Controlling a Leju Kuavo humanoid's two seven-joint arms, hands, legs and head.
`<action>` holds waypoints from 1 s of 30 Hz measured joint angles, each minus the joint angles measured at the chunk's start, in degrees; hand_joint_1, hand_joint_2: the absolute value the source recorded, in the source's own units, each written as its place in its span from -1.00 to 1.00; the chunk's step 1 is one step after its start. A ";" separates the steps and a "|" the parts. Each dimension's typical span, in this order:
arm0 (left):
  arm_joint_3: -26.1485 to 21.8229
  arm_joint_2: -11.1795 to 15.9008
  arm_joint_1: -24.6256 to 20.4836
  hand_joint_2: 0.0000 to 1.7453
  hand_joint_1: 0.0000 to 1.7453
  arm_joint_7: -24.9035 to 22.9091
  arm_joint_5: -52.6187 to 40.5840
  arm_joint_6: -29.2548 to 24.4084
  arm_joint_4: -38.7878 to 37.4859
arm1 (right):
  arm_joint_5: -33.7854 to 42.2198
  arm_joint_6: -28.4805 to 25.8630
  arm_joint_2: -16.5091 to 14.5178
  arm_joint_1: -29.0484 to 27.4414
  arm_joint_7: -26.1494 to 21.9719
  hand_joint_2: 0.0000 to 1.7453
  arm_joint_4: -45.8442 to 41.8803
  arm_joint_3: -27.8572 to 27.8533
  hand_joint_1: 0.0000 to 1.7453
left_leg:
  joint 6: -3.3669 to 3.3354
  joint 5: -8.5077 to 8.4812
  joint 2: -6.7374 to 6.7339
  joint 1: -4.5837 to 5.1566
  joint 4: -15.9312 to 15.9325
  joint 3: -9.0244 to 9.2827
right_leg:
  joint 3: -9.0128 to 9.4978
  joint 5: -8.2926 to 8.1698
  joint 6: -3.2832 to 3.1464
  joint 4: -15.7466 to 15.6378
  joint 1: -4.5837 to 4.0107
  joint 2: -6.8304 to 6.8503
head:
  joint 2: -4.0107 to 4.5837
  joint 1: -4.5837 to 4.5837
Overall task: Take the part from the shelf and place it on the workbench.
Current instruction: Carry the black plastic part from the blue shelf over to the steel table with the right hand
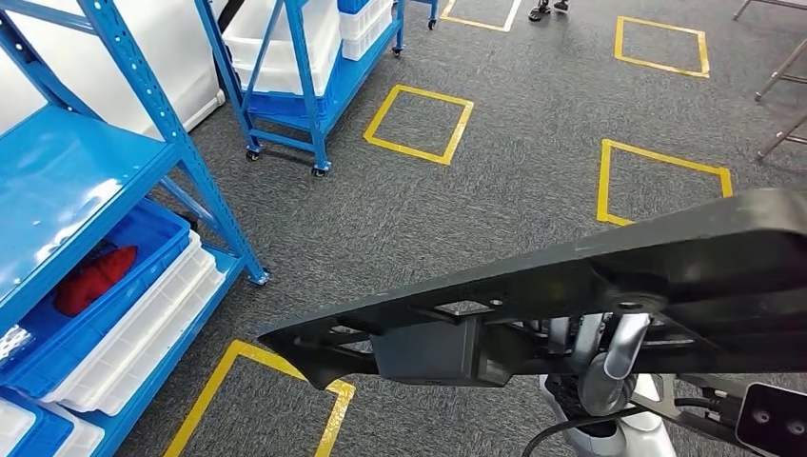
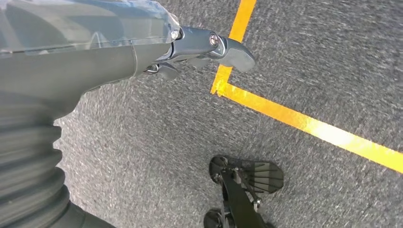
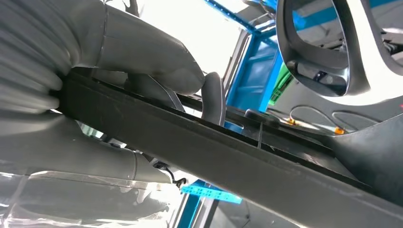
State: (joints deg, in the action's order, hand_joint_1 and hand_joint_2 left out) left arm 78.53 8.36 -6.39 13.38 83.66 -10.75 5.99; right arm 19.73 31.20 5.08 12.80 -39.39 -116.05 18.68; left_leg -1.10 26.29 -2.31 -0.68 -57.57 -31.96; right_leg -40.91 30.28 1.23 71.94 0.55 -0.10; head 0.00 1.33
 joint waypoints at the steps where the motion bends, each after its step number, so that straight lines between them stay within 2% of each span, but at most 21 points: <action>1: 0.03 -0.21 -0.04 1.00 -1.00 0.01 0.01 -0.10 0.00 | 0.44 -0.05 0.48 0.06 0.00 1.00 0.17 0.26 1.00 | 0.09 0.08 -0.41 0.04 -0.01 0.11 | 2.31 -2.01 -0.15 -4.20 -0.01 0.67 | 0.00 0.00; 3: 0.04 -0.51 -0.06 1.00 -1.00 0.02 0.02 -0.22 0.00 | 1.13 0.12 1.24 0.13 0.00 1.00 0.48 0.55 1.00 | 0.47 0.29 -1.07 0.31 -0.08 0.27 | 6.07 -4.22 -0.75 -11.40 -0.44 2.31 | 0.00 0.00; 4: 0.04 -0.63 -0.05 1.00 -1.00 0.02 0.02 -0.26 0.00 | 1.32 0.17 1.51 0.14 0.00 1.00 0.59 0.60 1.00 | 0.74 0.37 -1.38 0.42 -0.09 0.31 | 6.88 -4.49 -1.07 -13.16 -0.66 2.74 | 0.00 0.00; 6: 0.04 -0.85 -0.07 1.00 -1.00 0.03 0.03 -0.28 0.00 | 1.52 0.18 1.94 0.15 0.00 1.00 0.72 0.71 1.00 | 1.33 0.40 -2.08 0.53 0.03 0.44 | 6.78 -4.51 -1.69 -13.68 -0.84 2.05 | 0.00 0.00; 8: 0.04 -1.03 -0.16 1.00 -1.00 0.05 0.03 -0.31 0.01 | 1.61 0.18 2.24 0.21 0.00 1.00 0.81 0.82 1.00 | 1.93 1.12 -1.53 0.38 -0.63 0.31 | 6.93 -4.87 -2.40 -14.19 -0.56 1.22 | 0.00 0.00; 9: 0.04 -1.08 -0.16 1.00 -1.00 0.08 0.03 -0.32 0.01 | 1.64 0.18 2.32 0.28 0.00 1.00 0.86 0.88 1.00 | 2.19 2.27 -0.63 0.30 -2.26 -0.36 | 7.05 -5.05 -2.75 -14.46 -0.40 0.84 | 0.00 0.00; 10: 0.04 -1.10 -0.09 1.00 -1.00 0.09 0.03 -0.33 0.01 | 1.68 0.18 2.36 0.34 0.00 1.00 0.92 0.96 1.00 | 2.41 4.02 0.51 0.15 -5.23 -1.70 | 7.11 -5.16 -3.01 -14.59 -0.33 0.45 | 0.00 0.00; 12: 0.04 -1.14 0.12 1.00 -1.00 0.10 0.03 -0.35 0.00 | 1.71 0.19 2.43 0.37 0.00 1.00 1.11 1.23 1.00 | 2.73 7.71 1.70 0.09 -13.40 -5.55 | 7.03 -5.20 -3.25 -14.60 -0.40 -0.56 | 0.00 0.00; 13: 0.04 -1.17 0.21 1.00 -1.00 0.10 0.03 -0.36 0.00 | 1.70 0.20 2.47 0.34 0.00 1.00 1.24 1.36 1.00 | 2.83 8.47 1.85 0.07 -16.29 -6.99 | 7.02 -5.21 -3.28 -14.57 -0.44 -1.14 | 0.00 0.00; 14: 0.04 -1.22 0.26 1.00 -1.00 0.11 0.03 -0.39 0.01 | 1.69 0.59 2.50 0.30 0.01 1.00 1.36 1.47 1.00 | 2.87 8.02 1.88 0.04 -17.03 -7.43 | 7.04 -5.21 -3.27 -14.52 -0.45 -1.70 | 0.00 0.00; 15: 0.01 -1.28 0.28 1.00 -1.00 0.14 0.03 -0.47 0.01 | 1.63 1.46 2.48 0.20 0.01 1.00 1.47 1.51 1.00 | 2.85 6.36 1.96 -0.01 -15.09 -6.60 | 7.11 -5.18 -3.22 -14.46 -0.43 -2.27 | 0.00 0.00; 17: -0.18 -1.41 0.36 1.00 -1.00 0.30 0.03 -0.73 0.01 | 1.41 4.23 2.21 -0.22 0.01 1.00 1.68 1.44 1.00 | 2.70 2.16 3.36 -0.19 -7.01 -2.91 | 7.17 -5.03 -2.95 -14.15 -0.43 -3.38 | 0.00 0.00; 18: -0.32 -1.48 0.43 1.00 -1.00 0.40 0.03 -0.80 0.00 | 1.29 5.46 2.03 -0.51 0.01 1.00 1.81 1.38 1.00 | 2.54 0.87 4.27 -0.26 -3.46 -1.29 | 7.03 -4.96 -2.69 -13.90 -0.45 -3.93 | 0.00 0.00; 19: -0.47 -1.56 0.52 1.00 -1.00 0.47 0.03 -0.82 0.00 | 1.18 6.29 1.87 -0.87 0.01 1.00 1.92 1.33 1.00 | 2.35 0.37 5.03 -0.27 -1.36 -0.36 | 6.81 -4.94 -2.38 -13.71 -0.45 -4.40 | 0.00 0.01; 20: -0.61 -1.71 0.59 1.00 -1.00 0.55 0.03 -0.85 0.00 | 1.01 6.91 1.79 -1.36 0.00 1.00 2.01 1.23 1.00 | 2.09 0.48 5.38 -0.18 -0.64 -0.07 | 6.58 -4.98 -2.01 -13.62 -0.41 -4.84 | 0.00 0.01; 22: -0.90 -2.13 0.69 1.00 -1.00 0.61 0.03 -1.19 0.01 | 0.74 8.37 1.78 -2.67 0.00 1.00 2.11 0.52 1.00 | 1.42 0.34 4.73 -0.11 -0.34 0.02 | 6.36 -5.10 -1.28 -13.70 -0.25 -5.35 | 0.00 0.01; 24: -1.34 -2.55 0.77 1.00 -1.00 0.61 0.03 -1.71 0.02 | 1.09 10.82 1.85 -3.77 0.00 1.00 2.23 -1.01 1.00 | 0.58 0.03 3.83 -0.23 0.12 0.21 | 5.73 -4.12 -0.71 -12.37 -0.28 -3.88 | 0.00 0.00; 26: -2.04 -2.81 1.07 1.00 -1.00 0.55 0.03 -2.14 0.02 | 1.70 13.24 1.91 -4.47 0.00 1.00 2.50 -2.80 1.00 | -0.06 -0.03 2.66 -0.15 0.39 0.32 | 3.03 -1.00 -0.29 -6.78 -0.24 -1.56 | 0.00 -0.01; 28: -2.93 -3.00 1.44 1.00 -1.00 0.50 0.03 -2.42 0.02 | 1.97 14.55 1.92 -5.28 0.00 1.00 2.85 -4.28 1.00 | -0.33 0.09 1.44 0.07 0.38 0.29 | -0.49 1.88 0.09 0.25 0.03 -0.69 | 0.00 -0.01; 29: -3.34 -3.07 1.53 1.00 -1.00 0.52 0.03 -2.45 0.02 | 2.08 14.76 1.92 -5.69 0.00 1.00 3.01 -4.86 1.00 | -0.33 0.15 0.88 0.13 0.37 0.29 | -1.28 2.03 0.23 1.77 0.18 -0.52 | 0.00 -0.01; 30: -3.71 -3.13 1.54 1.00 -1.00 0.58 0.03 -2.41 0.02 | 2.23 14.71 1.96 -6.01 0.00 1.00 3.12 -5.37 1.00 | -0.29 0.22 0.37 0.16 0.34 0.31 | -0.96 1.18 0.30 1.18 0.29 -0.32 | 0.00 -0.01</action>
State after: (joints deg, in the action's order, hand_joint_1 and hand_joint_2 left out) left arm 74.83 5.23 -4.85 13.97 83.69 -13.16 6.01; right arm 21.96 45.91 7.03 6.79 -39.39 -112.93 13.31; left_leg -1.39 26.51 -1.93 -0.51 -57.23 -31.65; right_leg -41.87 31.46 1.54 73.12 0.84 -0.42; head 0.00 1.33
